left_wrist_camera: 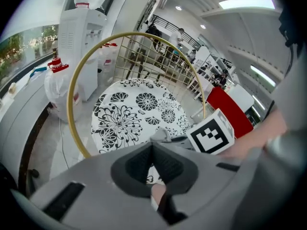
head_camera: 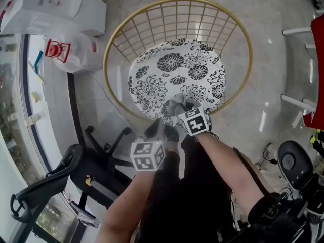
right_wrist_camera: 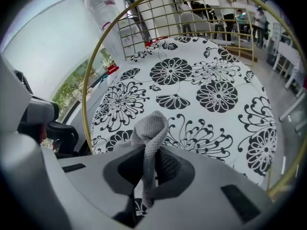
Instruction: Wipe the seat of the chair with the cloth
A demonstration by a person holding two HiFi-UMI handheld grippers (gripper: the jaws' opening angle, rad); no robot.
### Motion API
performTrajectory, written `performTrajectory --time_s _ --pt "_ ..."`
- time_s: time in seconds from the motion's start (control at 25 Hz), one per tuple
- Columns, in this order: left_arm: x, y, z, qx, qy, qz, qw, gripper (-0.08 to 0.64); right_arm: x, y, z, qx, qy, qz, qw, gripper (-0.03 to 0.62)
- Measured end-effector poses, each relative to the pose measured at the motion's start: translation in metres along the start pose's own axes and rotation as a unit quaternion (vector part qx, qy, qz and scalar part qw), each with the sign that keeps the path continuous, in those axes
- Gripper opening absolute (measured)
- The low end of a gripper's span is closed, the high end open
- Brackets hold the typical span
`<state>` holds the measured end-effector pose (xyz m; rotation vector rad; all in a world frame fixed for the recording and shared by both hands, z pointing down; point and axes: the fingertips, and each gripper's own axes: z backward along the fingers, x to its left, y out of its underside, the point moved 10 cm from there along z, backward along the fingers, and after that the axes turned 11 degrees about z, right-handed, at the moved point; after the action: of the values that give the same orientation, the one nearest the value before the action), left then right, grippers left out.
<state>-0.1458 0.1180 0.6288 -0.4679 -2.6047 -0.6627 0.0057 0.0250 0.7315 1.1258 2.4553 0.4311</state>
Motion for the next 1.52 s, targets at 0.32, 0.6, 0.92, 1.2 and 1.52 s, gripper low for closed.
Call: performTrajectory --time_s 0.32,0.6,0.92,1.2,1.52 --pt "-0.027 -0.004 -0.02 0.019 0.027 -0.019 0.9993 0.008 -0.052 0.024 0.025 0.016 0.067 -0.039 0.997 0.028" --pt "-0.036 -0.01 -0.029 0.029 0.033 -0.031 0.9986 0.008 -0.095 0.037 0.046 0.029 0.115 -0.058 0.991 0.028" --pt "-0.049 -0.015 -0.031 0.027 0.045 -0.044 0.9977 0.008 -0.117 0.04 0.068 0.03 0.152 -0.063 0.986 0.028" --pt "-0.029 -0.024 -0.015 -0.003 0.018 -0.017 0.9997 0.008 -0.099 0.008 0.083 -0.014 0.156 -0.068 0.985 0.028" --pt "0.013 -0.025 0.02 -0.033 -0.03 0.022 0.9988 0.008 0.009 -0.056 0.034 -0.062 -0.002 0.011 0.998 0.028"
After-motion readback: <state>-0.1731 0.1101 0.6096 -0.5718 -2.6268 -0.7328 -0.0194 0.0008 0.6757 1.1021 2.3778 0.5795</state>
